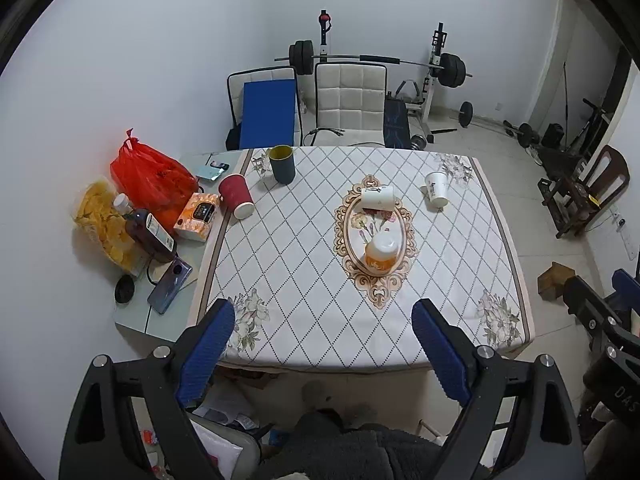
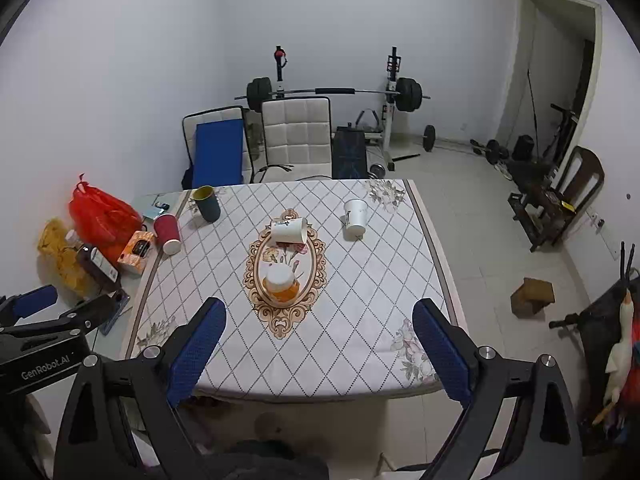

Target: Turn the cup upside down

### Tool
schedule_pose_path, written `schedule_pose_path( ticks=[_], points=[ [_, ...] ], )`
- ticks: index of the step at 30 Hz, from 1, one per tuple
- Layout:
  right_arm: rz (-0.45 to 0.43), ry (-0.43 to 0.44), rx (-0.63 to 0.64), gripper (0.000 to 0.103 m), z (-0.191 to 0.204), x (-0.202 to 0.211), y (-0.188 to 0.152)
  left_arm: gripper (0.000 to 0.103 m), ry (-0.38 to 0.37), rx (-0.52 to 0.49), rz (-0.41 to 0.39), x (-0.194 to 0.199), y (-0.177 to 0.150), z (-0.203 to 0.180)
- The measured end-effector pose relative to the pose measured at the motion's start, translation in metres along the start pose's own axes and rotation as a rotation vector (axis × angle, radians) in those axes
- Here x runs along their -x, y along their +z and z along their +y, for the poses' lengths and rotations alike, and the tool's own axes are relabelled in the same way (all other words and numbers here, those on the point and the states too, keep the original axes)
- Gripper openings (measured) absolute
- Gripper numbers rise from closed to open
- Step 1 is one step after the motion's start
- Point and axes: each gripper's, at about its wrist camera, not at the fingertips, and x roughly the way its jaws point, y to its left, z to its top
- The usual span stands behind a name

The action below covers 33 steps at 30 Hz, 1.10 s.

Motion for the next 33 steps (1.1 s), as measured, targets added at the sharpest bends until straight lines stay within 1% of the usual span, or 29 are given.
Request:
schedule_pose_path(
  ticks=[8, 21, 33],
  points=[
    [0.008, 0.006, 0.004, 0.097, -0.01, 0.009, 0.0, 0.091, 0.005, 0.008, 0.018, 0.006, -0.007, -0.007],
    [0.056, 0.021, 0.02, 0.097, -0.011, -0.009, -0.003, 0.091, 0.002, 0.025, 0.042, -0.001, -0.012, -0.01],
    [0.064, 0.035, 0.009, 0.097, -0.009, -0.009, -0.007, 0.091, 0.006, 0.02, 0.022, 0.005, -0.01, -0.008]
  ],
)
